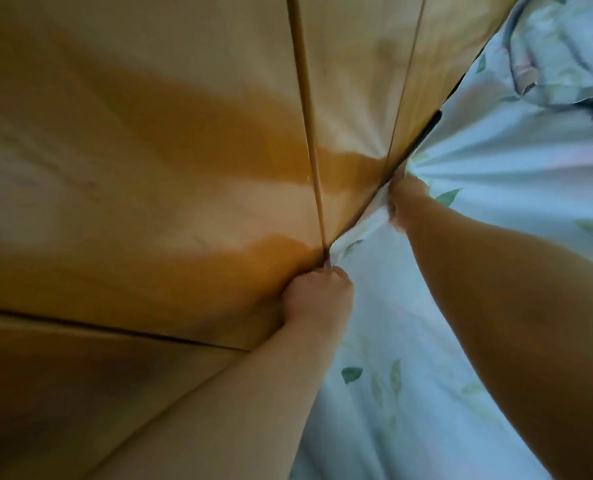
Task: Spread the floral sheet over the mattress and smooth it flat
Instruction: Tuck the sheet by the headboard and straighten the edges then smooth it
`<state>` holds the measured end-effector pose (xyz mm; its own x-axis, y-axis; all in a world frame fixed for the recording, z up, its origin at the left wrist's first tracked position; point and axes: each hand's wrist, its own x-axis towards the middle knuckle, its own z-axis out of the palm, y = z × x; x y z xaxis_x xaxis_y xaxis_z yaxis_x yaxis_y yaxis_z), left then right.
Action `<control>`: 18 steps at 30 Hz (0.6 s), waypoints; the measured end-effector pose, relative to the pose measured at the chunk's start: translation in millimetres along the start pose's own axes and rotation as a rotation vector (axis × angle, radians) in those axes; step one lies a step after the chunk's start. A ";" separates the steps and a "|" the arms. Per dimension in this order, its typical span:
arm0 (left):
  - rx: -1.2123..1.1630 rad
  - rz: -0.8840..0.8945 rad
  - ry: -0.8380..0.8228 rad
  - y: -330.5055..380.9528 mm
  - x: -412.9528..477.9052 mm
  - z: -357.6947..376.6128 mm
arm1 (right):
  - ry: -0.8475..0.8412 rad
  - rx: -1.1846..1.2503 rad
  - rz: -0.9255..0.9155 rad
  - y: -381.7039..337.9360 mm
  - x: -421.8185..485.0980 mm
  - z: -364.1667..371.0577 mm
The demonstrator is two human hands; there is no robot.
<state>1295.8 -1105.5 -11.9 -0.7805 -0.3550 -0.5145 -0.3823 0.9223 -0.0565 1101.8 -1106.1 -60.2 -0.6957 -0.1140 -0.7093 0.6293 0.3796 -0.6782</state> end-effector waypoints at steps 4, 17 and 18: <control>0.080 -0.067 -0.139 7.7 7.4 -1.7 | -0.119 -0.251 0.038 8.4 2.5 1.0; -0.071 -0.315 -0.386 13.9 7.8 67.6 | -0.332 -0.420 -0.221 68.8 -28.8 -16.5; -0.084 -0.319 -0.362 12.3 4.4 70.4 | -0.302 -0.449 -0.245 75.0 -36.4 -18.0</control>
<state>1322.5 -1085.0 -75.1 -0.4013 -0.5284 -0.7482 -0.6245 0.7554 -0.1986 1168.1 -1056.9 -81.8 -0.6310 -0.4787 -0.6105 0.2087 0.6532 -0.7279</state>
